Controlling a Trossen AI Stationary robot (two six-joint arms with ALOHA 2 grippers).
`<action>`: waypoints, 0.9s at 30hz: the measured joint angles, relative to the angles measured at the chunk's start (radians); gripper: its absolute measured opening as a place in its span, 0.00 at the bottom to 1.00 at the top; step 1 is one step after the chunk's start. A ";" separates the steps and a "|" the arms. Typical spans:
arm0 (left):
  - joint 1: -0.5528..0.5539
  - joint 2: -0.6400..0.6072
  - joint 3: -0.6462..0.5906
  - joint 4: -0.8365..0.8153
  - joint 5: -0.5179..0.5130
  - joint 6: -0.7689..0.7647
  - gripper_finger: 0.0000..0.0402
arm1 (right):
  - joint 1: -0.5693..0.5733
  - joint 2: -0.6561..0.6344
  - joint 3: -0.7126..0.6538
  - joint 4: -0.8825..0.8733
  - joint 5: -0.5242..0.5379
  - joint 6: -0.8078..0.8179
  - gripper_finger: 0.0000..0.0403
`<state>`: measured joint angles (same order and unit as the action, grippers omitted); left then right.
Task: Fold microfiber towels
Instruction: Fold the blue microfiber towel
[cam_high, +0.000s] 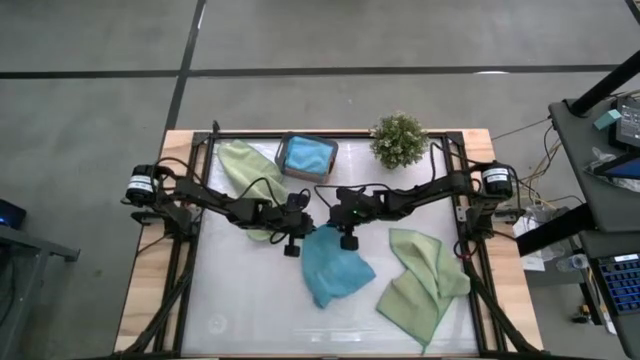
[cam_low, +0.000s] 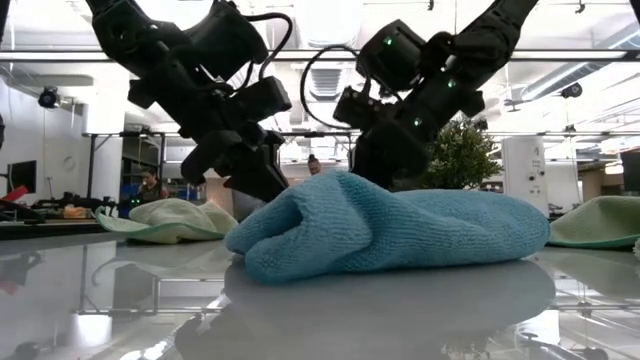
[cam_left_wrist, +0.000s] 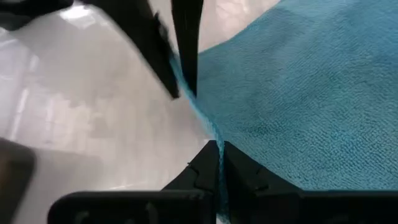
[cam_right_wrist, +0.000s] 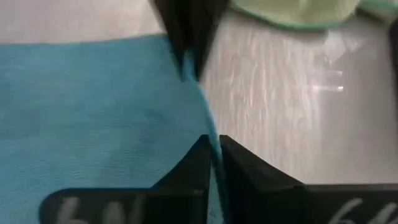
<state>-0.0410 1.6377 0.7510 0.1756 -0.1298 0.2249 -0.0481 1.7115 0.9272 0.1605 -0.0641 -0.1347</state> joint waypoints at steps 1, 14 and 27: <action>0.000 -0.004 0.000 -0.001 -0.011 0.010 0.00 | 0.003 -0.009 0.000 -0.004 -0.003 -0.020 0.05; 0.054 -0.275 0.002 0.014 0.008 0.076 0.17 | 0.012 -0.272 0.287 -0.576 -0.028 -0.205 0.02; 0.061 -0.490 -0.003 0.192 0.072 0.156 0.39 | 0.017 -0.271 0.764 -0.954 -0.263 -0.496 0.02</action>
<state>0.0200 1.1479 0.7476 0.3675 -0.0575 0.3806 -0.0307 1.4403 1.6910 -0.7939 -0.3276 -0.6310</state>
